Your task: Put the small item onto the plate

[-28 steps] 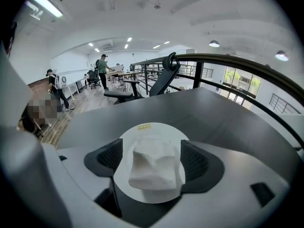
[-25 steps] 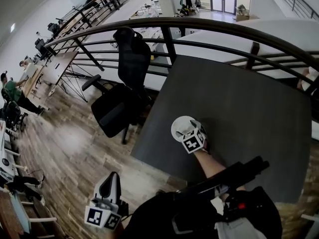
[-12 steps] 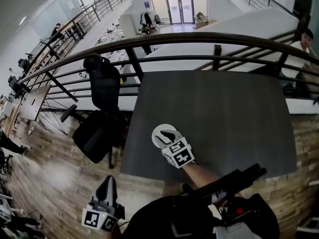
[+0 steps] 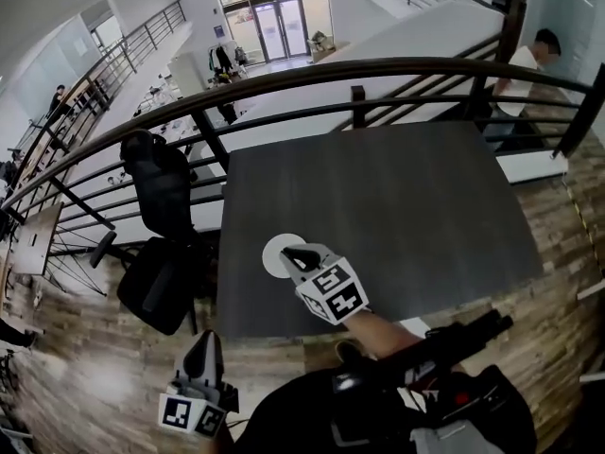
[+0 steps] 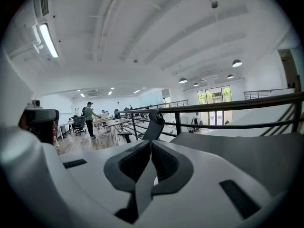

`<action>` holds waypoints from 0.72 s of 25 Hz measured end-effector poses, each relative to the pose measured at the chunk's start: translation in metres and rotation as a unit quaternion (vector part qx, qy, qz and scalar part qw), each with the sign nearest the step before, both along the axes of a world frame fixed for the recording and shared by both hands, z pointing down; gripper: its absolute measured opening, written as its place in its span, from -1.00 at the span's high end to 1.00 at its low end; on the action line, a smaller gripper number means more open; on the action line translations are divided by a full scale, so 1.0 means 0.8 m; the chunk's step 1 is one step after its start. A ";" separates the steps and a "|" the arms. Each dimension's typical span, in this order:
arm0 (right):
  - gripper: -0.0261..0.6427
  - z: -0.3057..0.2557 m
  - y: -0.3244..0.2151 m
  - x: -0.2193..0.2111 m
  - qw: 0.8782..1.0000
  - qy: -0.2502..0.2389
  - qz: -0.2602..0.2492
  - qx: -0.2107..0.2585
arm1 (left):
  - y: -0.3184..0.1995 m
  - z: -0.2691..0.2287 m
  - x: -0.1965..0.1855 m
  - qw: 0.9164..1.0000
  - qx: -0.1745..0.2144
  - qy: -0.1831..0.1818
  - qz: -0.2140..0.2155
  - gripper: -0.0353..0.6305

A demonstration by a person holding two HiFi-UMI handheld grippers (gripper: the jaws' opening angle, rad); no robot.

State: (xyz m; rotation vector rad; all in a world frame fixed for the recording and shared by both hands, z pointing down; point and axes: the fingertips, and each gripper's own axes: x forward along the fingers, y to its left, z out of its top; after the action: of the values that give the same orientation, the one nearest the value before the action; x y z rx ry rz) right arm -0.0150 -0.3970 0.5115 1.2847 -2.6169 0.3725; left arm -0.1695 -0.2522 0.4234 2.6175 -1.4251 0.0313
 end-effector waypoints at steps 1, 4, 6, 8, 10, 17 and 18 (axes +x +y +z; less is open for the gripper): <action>0.88 -0.005 0.003 -0.001 1.000 0.001 0.000 0.004 | 0.000 0.002 0.000 1.000 0.001 0.001 0.008 0.88; 0.90 -0.019 0.016 -0.001 1.000 -0.006 0.005 0.009 | -0.002 0.008 0.003 1.000 -0.002 0.007 0.030 0.88; 0.91 -0.027 0.027 0.004 1.000 -0.012 0.015 0.012 | -0.001 0.010 0.007 0.999 -0.003 0.010 0.043 0.88; 0.91 -0.036 0.038 0.012 0.999 -0.015 0.032 0.020 | 0.000 0.009 0.013 0.998 -0.001 0.012 0.056 0.88; 0.91 -0.048 0.047 0.021 0.998 -0.020 0.049 0.032 | 0.001 0.006 0.016 0.998 0.002 0.016 0.068 0.88; 0.92 -0.073 0.078 0.032 0.996 -0.021 0.070 0.050 | 0.010 -0.006 0.031 0.994 0.012 0.039 0.104 0.88; 0.92 -0.075 0.081 0.035 0.996 -0.021 0.076 0.052 | 0.012 -0.009 0.034 0.993 0.013 0.043 0.108 0.88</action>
State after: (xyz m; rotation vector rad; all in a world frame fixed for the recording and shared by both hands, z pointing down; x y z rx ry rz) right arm 0.0128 -0.3320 0.4511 1.5308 -2.6121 0.2935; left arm -0.1426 -0.2429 0.4165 2.7455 -1.1171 -0.0737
